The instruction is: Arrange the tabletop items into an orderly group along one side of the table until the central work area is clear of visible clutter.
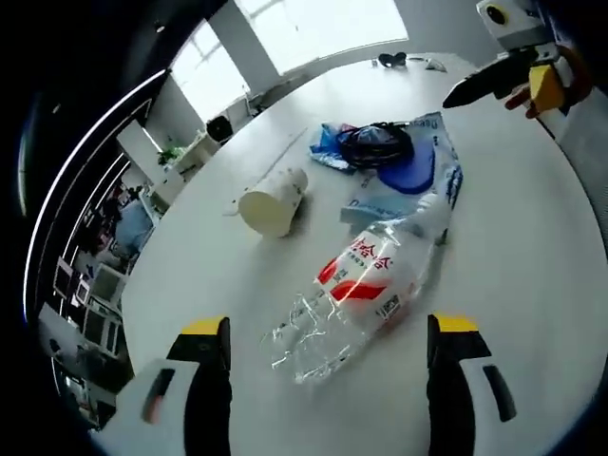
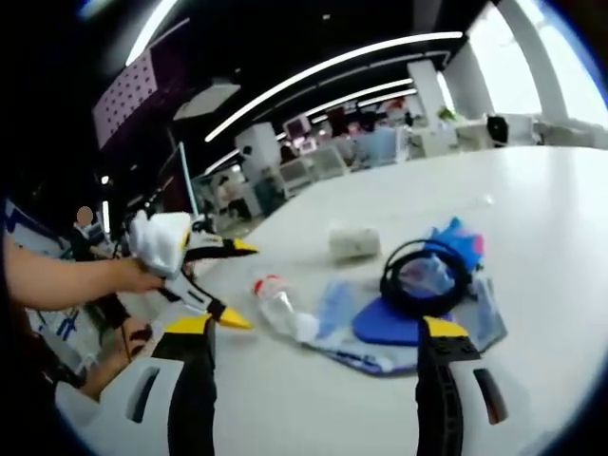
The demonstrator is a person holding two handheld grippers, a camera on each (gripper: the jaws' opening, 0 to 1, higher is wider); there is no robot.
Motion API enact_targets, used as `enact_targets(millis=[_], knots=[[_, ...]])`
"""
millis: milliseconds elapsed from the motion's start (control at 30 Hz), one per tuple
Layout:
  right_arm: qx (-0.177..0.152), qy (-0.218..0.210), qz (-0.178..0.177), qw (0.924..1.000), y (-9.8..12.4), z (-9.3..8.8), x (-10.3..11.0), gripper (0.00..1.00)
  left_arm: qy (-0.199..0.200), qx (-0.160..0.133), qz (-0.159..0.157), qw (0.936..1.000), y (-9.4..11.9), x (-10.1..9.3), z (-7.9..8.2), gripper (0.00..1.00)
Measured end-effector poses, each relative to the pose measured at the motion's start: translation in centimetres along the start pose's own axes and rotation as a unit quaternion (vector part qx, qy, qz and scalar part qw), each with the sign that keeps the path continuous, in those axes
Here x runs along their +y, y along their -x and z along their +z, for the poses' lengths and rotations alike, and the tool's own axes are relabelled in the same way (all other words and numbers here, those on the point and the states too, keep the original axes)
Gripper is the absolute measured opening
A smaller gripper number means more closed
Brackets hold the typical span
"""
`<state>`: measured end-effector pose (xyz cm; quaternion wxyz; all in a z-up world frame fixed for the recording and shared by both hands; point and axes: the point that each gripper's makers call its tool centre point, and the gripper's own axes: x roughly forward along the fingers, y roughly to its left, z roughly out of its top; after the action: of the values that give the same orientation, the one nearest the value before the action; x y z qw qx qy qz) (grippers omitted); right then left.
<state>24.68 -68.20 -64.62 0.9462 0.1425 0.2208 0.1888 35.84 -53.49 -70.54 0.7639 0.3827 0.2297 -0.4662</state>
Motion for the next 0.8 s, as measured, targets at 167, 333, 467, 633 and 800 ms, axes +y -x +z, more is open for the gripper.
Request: enact_targets(millis=[167,333,467,633,800], knots=[[0.001,-0.001,0.001,1.0000,0.0,-0.1,0.1,0.85,-0.020,0.010,-0.012,0.9997,-0.4,-0.2,-0.3,0.83],[0.002,-0.002,0.002,1.0000,0.0,-0.3,0.3,0.85,-0.043,0.026,-0.026,0.9984,-0.9,-0.5,-0.8,0.82],[0.003,-0.002,0.002,1.0000,0.0,-0.4,0.4,0.85,-0.056,0.029,-0.035,0.9974,-1.1,-0.6,-0.7,0.79],[0.002,-0.003,0.002,1.0000,0.1,-0.4,0.3,0.85,-0.065,0.030,-0.044,0.9965,-1.4,-0.6,-0.7,0.77],[0.001,-0.004,0.001,1.0000,0.1,-0.4,0.2,0.85,-0.073,0.033,-0.054,0.9953,-1.5,-0.7,-0.8,0.75]])
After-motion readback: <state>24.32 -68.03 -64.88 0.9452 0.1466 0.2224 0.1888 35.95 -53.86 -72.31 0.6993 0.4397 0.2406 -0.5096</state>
